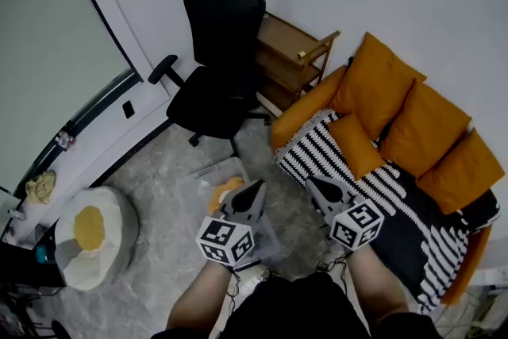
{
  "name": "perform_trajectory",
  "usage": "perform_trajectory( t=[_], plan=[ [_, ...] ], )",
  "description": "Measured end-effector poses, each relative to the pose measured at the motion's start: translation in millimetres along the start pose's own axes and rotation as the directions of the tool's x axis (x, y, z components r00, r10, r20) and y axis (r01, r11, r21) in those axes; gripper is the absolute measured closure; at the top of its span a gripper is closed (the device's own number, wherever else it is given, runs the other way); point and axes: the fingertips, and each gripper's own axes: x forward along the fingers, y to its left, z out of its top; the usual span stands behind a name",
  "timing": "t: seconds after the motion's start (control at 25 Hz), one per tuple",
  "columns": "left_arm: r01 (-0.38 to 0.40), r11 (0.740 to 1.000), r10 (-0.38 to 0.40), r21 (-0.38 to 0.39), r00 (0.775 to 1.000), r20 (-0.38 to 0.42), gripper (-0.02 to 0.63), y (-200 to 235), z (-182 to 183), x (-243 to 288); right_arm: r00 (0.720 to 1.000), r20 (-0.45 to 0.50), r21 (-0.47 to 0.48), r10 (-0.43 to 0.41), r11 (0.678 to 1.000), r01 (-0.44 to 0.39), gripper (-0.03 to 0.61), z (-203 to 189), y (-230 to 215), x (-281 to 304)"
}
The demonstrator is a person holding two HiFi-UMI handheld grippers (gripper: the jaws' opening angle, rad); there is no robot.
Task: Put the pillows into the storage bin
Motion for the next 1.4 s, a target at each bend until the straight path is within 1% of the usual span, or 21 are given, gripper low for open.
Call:
perform_trajectory(
  t=[0.2,0.24,0.28,0.32,0.36,0.4,0.48,0.64,0.72,0.92,1.08,1.24,1.4],
  plan=[
    [0.040,0.998,-0.039,0.042,0.999,-0.011,0.607,-46,2,39,0.996,0.054,0.008,-0.066,0.998,0.066,0.574,14,-43,-46],
    [0.051,0.998,-0.050,0.049,0.999,-0.015,0.607,-57,2,49,0.995,0.063,0.012,-0.079,0.997,0.078,0.562,16,-54,-57],
    [0.063,0.996,-0.062,0.057,0.998,-0.019,0.604,-70,0,59,0.993,0.071,0.018,-0.090,0.996,0.089,0.533,18,-66,-68],
    [0.077,0.995,-0.076,0.065,0.997,-0.023,0.572,-83,-1,70,0.992,0.078,0.025,-0.103,0.995,0.101,0.509,19,-77,-79],
    [0.091,0.993,-0.089,0.071,0.996,-0.027,0.496,-95,-3,80,0.990,0.084,0.032,-0.115,0.993,0.113,0.478,21,-89,-91],
    [0.101,0.992,-0.099,0.075,0.995,-0.030,0.440,-107,-5,90,0.988,0.089,0.038,-0.127,0.992,0.124,0.444,22,-100,-102],
    [0.116,0.990,-0.113,0.080,0.993,-0.040,0.402,-130,-10,110,0.985,0.096,0.049,-0.146,0.989,0.142,0.394,21,-122,-124],
    [0.137,0.987,-0.131,0.089,0.989,-0.065,0.353,-167,-23,148,0.979,0.089,0.065,-0.183,0.982,0.178,0.336,18,-165,-162],
    [0.148,0.986,-0.141,0.079,0.987,-0.079,0.342,-183,-30,164,0.976,0.088,0.077,-0.198,0.979,0.191,0.310,16,-184,-179],
    [0.178,0.983,-0.171,0.052,0.980,-0.105,0.330,-215,-42,197,0.967,0.102,0.103,-0.234,0.969,0.224,0.282,17,-222,-216],
    [0.207,0.976,-0.198,0.067,0.972,-0.125,0.325,-233,-42,213,0.953,0.123,0.141,-0.276,0.956,0.258,0.273,18,-243,-237],
    [0.241,0.968,-0.229,0.070,0.963,-0.144,0.322,-234,-42,229,0.938,0.132,0.177,-0.321,0.938,0.296,0.269,17,-257,-244],
    [0.273,0.961,-0.265,0.033,0.951,-0.158,0.322,-227,-49,256,0.923,0.116,0.185,-0.367,0.921,0.343,0.261,12,-274,-242]
  ],
)
